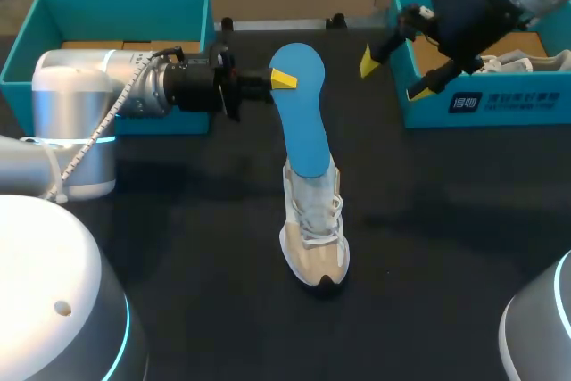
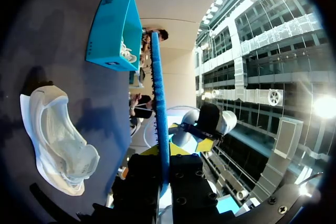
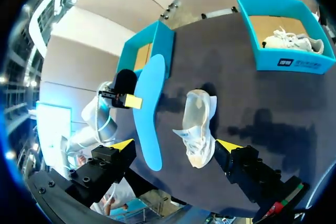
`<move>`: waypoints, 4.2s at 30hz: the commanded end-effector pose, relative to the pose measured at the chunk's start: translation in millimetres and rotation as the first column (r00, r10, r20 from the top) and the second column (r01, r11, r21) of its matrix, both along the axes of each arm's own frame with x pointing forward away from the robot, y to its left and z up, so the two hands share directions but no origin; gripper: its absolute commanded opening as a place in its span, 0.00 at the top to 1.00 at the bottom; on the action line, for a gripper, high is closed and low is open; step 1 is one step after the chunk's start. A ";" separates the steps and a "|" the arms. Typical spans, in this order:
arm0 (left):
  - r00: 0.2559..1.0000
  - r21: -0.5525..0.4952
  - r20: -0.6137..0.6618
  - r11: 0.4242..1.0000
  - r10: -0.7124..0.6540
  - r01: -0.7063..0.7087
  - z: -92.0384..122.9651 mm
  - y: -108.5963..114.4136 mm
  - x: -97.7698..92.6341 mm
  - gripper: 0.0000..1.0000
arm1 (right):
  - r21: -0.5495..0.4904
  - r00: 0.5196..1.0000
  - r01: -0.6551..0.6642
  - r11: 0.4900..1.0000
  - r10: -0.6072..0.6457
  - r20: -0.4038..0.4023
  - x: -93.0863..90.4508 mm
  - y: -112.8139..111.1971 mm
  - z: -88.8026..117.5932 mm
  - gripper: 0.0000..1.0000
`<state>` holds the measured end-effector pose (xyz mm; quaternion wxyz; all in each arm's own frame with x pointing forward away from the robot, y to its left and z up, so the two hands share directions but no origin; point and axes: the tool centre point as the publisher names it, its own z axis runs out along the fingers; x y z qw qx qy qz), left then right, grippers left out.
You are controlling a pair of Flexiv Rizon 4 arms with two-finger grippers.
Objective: Take the shoe out of the shoebox, open the shoe tongue, remove and reinsert the insole, then place the shoe into the shoebox
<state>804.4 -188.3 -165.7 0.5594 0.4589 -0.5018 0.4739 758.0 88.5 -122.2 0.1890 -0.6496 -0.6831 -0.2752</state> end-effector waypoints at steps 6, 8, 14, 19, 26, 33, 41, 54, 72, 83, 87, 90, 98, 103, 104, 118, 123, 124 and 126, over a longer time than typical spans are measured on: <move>1.000 0.003 0.000 1.000 0.002 -0.002 0.4 0.2 -0.9 1.00 | 0.324 1.000 -0.016 0.946 0.017 -0.003 -4.1 -6.2 -16.5 0.00; 1.000 0.003 0.000 1.000 0.002 -0.002 0.4 0.2 -0.9 1.00 | 0.338 1.000 -0.013 0.941 0.017 -0.006 -4.1 -6.1 -19.1 0.00; 1.000 0.003 0.000 1.000 0.002 -0.002 0.4 0.2 -0.9 1.00 | 0.396 1.000 -0.007 0.918 0.014 -0.015 -5.1 -5.7 -28.3 0.00; 1.000 0.003 0.000 1.000 0.002 -0.002 0.4 0.2 -0.9 1.00 | 0.415 1.000 -0.012 0.910 0.021 -0.018 -5.2 -5.3 -35.3 0.00; 1.000 0.003 0.000 1.000 0.002 -0.002 0.4 0.2 -0.9 1.00 | 0.537 1.000 -0.027 0.843 0.026 0.009 -2.1 -7.5 -40.4 0.00; 1.000 0.003 0.000 1.000 0.002 -0.002 0.4 0.2 -0.9 1.00 | 0.483 0.998 -0.055 0.874 0.066 -0.005 0.3 -6.7 -40.8 0.00; 1.000 0.003 0.000 1.000 0.002 -0.002 0.4 0.2 -0.9 1.00 | 0.483 0.998 -0.055 0.874 0.066 -0.005 0.3 -6.7 -40.8 0.00; 0.532 0.032 0.843 0.995 -0.079 0.098 16.6 17.2 1.6 1.00 | 0.483 0.998 -0.055 0.874 0.066 -0.005 0.3 -6.7 -40.8 0.00; -0.340 -0.131 0.933 0.991 0.113 -0.030 36.7 25.0 14.5 1.00 | 0.483 0.998 -0.055 0.874 0.066 -0.005 0.3 -6.7 -40.8 0.00; -0.334 -0.140 0.935 0.989 0.116 -0.049 39.4 22.9 17.7 1.00 | 0.483 0.998 -0.055 0.874 0.066 -0.005 0.3 -6.7 -40.8 0.00; -0.334 -0.140 0.935 0.989 0.116 -0.049 39.4 22.9 17.7 1.00 | 0.483 0.998 -0.055 0.874 0.066 -0.005 0.3 -6.7 -40.8 0.00; -0.334 -0.140 0.935 0.989 0.116 -0.049 39.4 22.9 17.7 1.00 | 0.483 0.998 -0.055 0.874 0.066 -0.005 0.3 -6.7 -40.8 0.00; -0.816 -0.091 0.573 0.995 0.079 0.033 37.5 23.6 19.9 1.00 | 0.483 0.998 -0.055 0.874 0.066 -0.005 0.3 -6.7 -40.8 0.00; -0.962 -0.110 0.267 0.994 0.057 0.028 31.5 26.4 24.6 1.00 | 0.483 0.998 -0.055 0.874 0.066 -0.005 0.3 -6.7 -40.8 0.00; -0.977 -0.105 0.209 0.994 0.049 0.028 31.5 26.5 25.8 1.00 | 0.483 0.998 -0.055 0.874 0.066 -0.005 0.3 -6.7 -40.8 0.00; -0.874 -0.116 -0.484 0.993 -0.039 0.020 20.3 21.9 42.1 1.00 | 0.483 0.998 -0.055 0.874 0.066 -0.005 0.3 -6.7 -40.8 0.00; -0.774 -0.147 -0.628 0.989 -0.082 0.014 13.4 18.1 43.1 1.00 | 0.483 0.998 -0.055 0.874 0.066 -0.005 0.3 -6.7 -40.8 0.00; -0.756 -0.138 -0.649 0.990 -0.081 0.012 12.5 17.5 43.3 1.00 | 0.483 0.998 -0.055 0.874 0.066 -0.005 0.3 -6.7 -40.8 0.00; -0.738 -0.140 -0.669 0.990 -0.085 0.013 13.0 16.3 43.1 1.00 | 0.483 0.998 -0.055 0.874 0.066 -0.005 0.3 -6.7 -40.8 0.00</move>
